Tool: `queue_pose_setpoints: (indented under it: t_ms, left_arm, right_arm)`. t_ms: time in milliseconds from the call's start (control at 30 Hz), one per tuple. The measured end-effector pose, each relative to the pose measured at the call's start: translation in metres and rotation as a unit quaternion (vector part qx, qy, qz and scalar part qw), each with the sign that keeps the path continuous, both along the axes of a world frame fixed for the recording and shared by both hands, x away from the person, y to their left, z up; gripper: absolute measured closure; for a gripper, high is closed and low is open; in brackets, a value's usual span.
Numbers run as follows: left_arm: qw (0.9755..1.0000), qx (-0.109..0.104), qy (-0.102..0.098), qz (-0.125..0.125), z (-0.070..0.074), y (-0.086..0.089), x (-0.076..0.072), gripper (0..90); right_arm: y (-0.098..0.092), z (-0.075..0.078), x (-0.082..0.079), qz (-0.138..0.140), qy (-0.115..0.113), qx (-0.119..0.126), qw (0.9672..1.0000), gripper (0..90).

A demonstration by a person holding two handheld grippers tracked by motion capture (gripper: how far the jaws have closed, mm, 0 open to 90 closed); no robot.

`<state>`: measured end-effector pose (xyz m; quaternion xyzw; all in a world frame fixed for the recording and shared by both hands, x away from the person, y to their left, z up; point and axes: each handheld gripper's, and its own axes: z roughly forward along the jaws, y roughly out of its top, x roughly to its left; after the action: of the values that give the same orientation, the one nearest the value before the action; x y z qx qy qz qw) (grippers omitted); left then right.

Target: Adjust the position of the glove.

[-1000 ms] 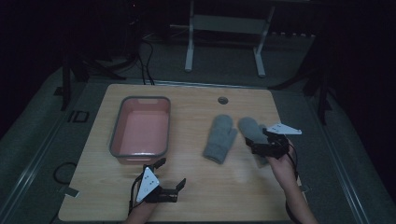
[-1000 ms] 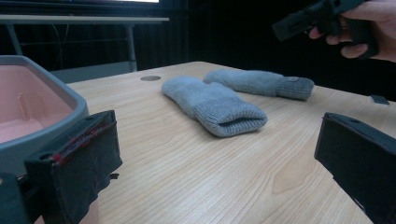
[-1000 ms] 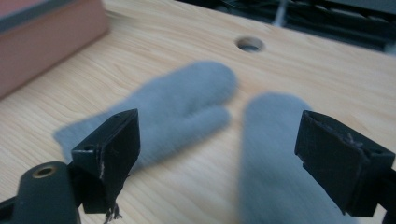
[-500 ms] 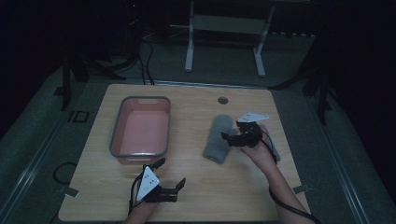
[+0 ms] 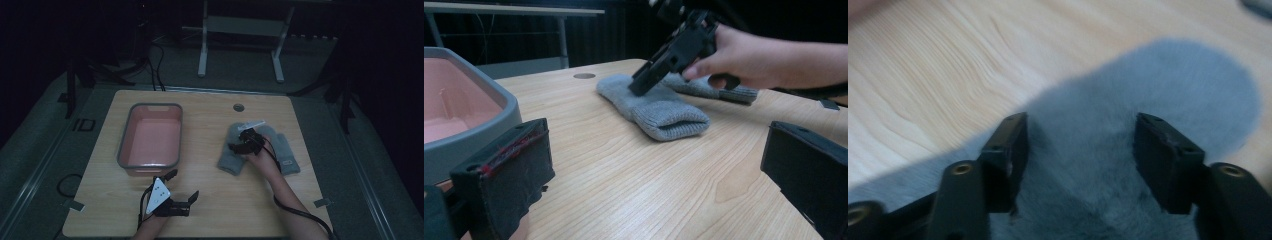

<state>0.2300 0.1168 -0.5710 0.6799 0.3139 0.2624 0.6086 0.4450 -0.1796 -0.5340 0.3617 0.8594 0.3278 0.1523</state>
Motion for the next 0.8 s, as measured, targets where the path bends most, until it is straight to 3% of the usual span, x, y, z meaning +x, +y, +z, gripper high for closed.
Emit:
queue_pose_setpoints:
  t_ms: [67,200,433,667,800]
  left_arm:
    - [1.0000,0.001,0.001,-0.001,0.000,0.000,0.000,0.4]
    - [1.0000,-0.001,0.000,-0.001,0.000,0.000,0.000,0.4]
    - [1.0000,-0.001,0.002,-0.002,0.000,0.000,0.000,0.4]
    - [1.0000,0.000,0.002,-0.002,0.000,0.000,0.000,0.4]
    - [1.0000,-0.001,0.000,-0.002,0.000,0.000,0.000,0.4]
  right_arm:
    - [0.001,-0.007,0.001,-0.001,-0.003,-0.015,0.9999,44.4]
    - [0.002,-0.009,-0.001,0.002,-0.015,-0.022,0.9996,58.3]
    - [-0.001,-0.005,-0.001,0.028,-0.008,-0.001,0.9996,81.7]
    - [0.013,0.020,-0.018,0.091,-0.020,0.002,0.9956,82.7]
    - [0.024,0.033,-0.031,0.129,-0.024,0.003,0.9914,82.6]
